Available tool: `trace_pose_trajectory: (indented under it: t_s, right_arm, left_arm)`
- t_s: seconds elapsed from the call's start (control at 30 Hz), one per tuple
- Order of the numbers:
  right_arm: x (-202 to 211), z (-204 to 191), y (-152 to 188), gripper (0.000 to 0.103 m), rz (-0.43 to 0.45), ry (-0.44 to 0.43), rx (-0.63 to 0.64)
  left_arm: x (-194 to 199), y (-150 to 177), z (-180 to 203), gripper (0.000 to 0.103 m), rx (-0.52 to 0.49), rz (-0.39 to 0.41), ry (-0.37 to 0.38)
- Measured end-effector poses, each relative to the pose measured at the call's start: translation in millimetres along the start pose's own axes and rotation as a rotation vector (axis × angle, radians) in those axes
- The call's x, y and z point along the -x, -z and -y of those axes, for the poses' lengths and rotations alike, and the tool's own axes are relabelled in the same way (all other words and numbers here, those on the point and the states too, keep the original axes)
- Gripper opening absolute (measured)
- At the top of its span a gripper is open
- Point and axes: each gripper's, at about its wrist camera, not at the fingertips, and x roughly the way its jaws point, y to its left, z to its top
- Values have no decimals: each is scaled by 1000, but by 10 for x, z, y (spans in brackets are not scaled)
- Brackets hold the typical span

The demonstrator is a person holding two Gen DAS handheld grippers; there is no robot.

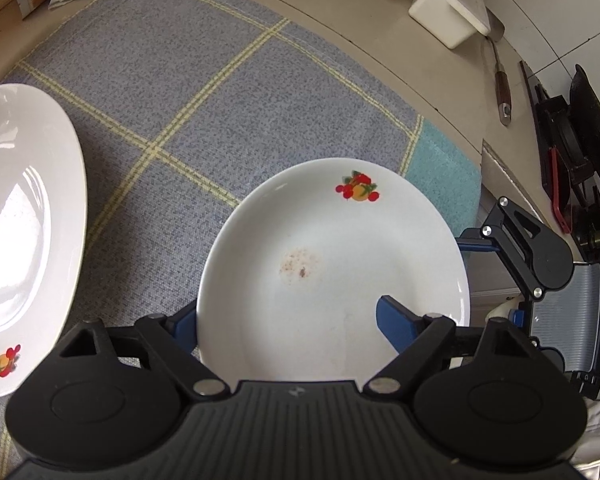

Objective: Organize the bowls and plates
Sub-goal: 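Lift the plate with the left tool and carry it toward the stained plate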

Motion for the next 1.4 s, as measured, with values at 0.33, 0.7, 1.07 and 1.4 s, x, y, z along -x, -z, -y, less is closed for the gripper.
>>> trace_pose_trajectory:
  t_s: [0.33, 0.7, 1.07, 1.4]
  right_arm:
    - [-29, 19, -24, 103, -11, -15, -18]
    - [-43, 43, -62, 103, -32, -32, -32]
    - [9, 125, -120, 103, -29, -22, -10]
    - [-34, 330, -195, 103, -23, -24, 6]
  left_arm:
    - [1, -6, -7, 88, -5, 3, 15]
    - [21, 13, 7, 88, -15, 21, 6]
    - [142, -64, 63, 88, -24, 65, 2]
    - [163, -283, 46, 88, -25, 91, -3]
